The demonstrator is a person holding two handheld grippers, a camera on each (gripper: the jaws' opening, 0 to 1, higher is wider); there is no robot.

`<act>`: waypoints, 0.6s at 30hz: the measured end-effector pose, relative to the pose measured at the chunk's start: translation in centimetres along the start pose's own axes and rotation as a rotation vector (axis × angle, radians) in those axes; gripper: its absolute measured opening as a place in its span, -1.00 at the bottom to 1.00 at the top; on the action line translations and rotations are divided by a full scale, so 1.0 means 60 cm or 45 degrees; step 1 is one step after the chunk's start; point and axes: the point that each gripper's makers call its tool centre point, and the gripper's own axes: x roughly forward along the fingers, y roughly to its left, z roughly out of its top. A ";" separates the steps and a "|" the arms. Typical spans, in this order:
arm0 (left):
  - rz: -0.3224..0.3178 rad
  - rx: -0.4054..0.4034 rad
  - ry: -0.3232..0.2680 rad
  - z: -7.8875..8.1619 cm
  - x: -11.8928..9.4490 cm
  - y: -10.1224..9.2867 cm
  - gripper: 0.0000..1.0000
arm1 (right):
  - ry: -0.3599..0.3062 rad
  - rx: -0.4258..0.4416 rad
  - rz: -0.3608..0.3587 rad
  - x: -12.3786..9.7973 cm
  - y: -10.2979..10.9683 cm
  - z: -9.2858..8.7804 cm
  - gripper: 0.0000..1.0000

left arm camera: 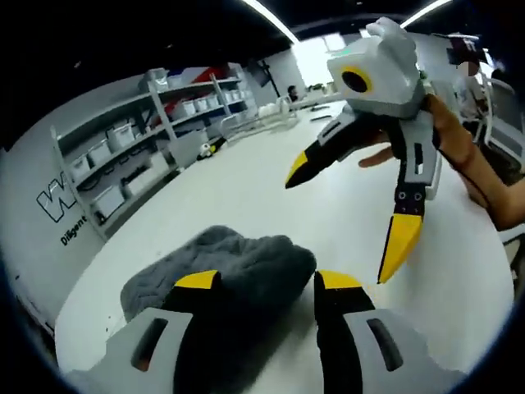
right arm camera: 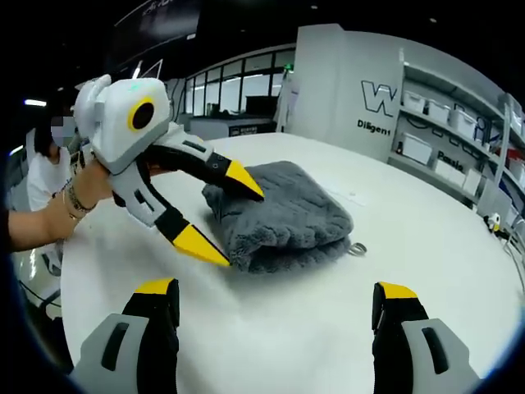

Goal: Open the folded towel by lifting each exposed corner and separating the folded layers until the towel lies flat within the target outline without major curled edges

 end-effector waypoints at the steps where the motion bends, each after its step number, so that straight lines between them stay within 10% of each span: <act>1: 0.005 0.005 0.004 -0.002 0.002 0.001 -0.18 | 0.002 0.000 0.000 0.000 0.000 -0.001 0.99; 18: 0.001 -0.186 -0.097 -0.009 0.010 0.021 -0.80 | 0.022 0.001 0.001 0.004 -0.005 -0.002 0.99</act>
